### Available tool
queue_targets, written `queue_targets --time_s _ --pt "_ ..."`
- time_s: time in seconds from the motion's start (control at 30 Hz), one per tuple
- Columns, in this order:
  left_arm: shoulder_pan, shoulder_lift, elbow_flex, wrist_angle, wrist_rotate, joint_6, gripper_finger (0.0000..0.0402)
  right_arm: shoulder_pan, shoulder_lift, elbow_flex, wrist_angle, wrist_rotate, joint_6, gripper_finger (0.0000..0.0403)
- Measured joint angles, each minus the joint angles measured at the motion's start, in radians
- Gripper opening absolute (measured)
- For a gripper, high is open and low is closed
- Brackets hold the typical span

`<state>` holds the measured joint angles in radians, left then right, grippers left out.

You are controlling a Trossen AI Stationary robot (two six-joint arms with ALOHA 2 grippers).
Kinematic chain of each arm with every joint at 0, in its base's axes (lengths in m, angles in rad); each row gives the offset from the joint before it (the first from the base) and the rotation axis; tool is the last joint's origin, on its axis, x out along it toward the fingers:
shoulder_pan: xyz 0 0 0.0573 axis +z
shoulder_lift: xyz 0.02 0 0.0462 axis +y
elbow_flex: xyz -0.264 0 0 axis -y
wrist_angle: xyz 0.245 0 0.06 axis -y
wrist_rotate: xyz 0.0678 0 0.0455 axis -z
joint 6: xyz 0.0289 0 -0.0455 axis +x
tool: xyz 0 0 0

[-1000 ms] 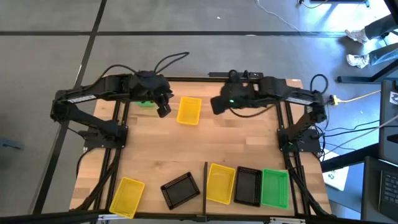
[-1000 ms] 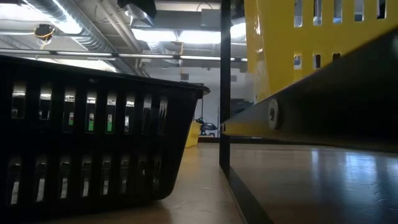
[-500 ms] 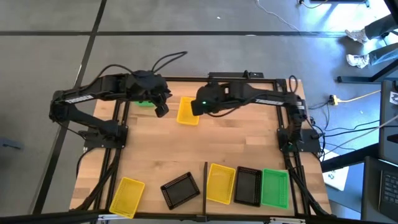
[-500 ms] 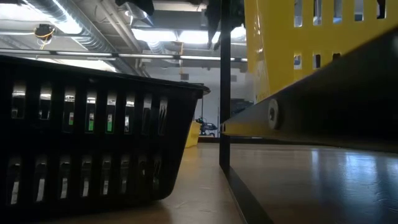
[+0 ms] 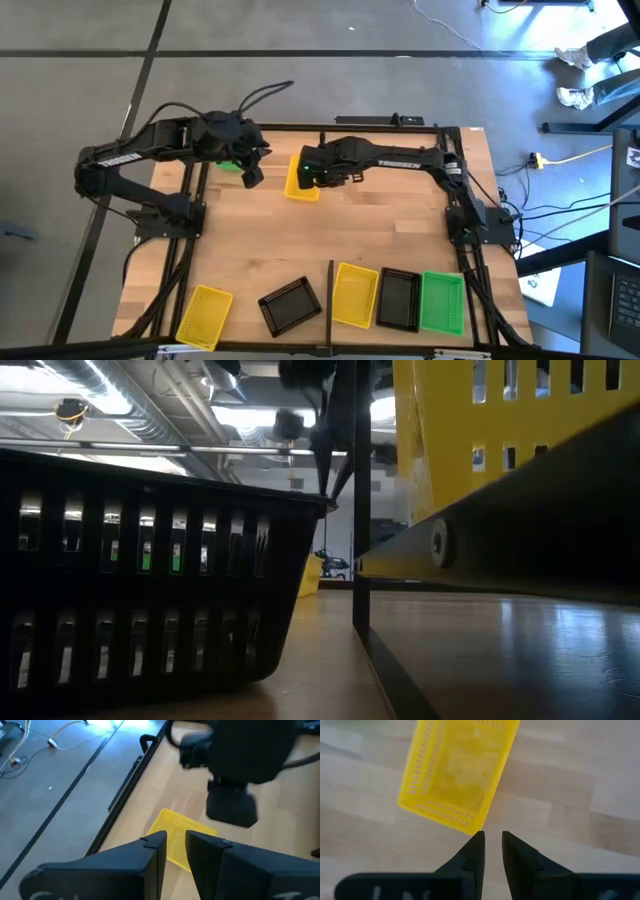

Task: Stack baskets on shelf by color
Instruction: Stack the top yellow bin on top of the yellow bin on the shelf

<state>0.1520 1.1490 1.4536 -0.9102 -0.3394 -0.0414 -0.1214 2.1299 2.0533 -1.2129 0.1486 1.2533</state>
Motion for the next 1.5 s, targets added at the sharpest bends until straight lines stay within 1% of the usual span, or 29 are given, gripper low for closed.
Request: queue_targets --time_s 0.13,0.23,0.57,0.87,1.27,1.5 --pt "0.000 -0.019 0.000 -0.003 0.000 -0.001 0.0064 -0.017 0.048 0.000 0.017 -0.053 0.005 0.0065" --pt "0.000 -0.030 0.002 0.002 -0.001 0.000 0.0064 -0.029 0.072 0.000 0.024 -0.057 0.034 0.0065" --pt "0.000 -0.060 0.001 -0.001 0.000 -0.001 0.0064 -0.047 0.134 0.000 0.118 -0.056 0.036 0.0065" --pt "0.000 -0.058 0.001 -0.002 0.000 0.000 0.0064 -0.061 0.148 0.000 0.122 -0.062 0.090 0.0065" --pt "0.000 -0.059 0.001 -0.002 0.000 0.001 0.0064 -0.065 0.165 -0.001 0.084 -0.018 0.104 0.0065" --pt "0.000 -0.058 0.001 -0.004 0.000 0.003 0.0064 -0.071 0.188 -0.002 0.120 -0.051 0.102 0.0065"
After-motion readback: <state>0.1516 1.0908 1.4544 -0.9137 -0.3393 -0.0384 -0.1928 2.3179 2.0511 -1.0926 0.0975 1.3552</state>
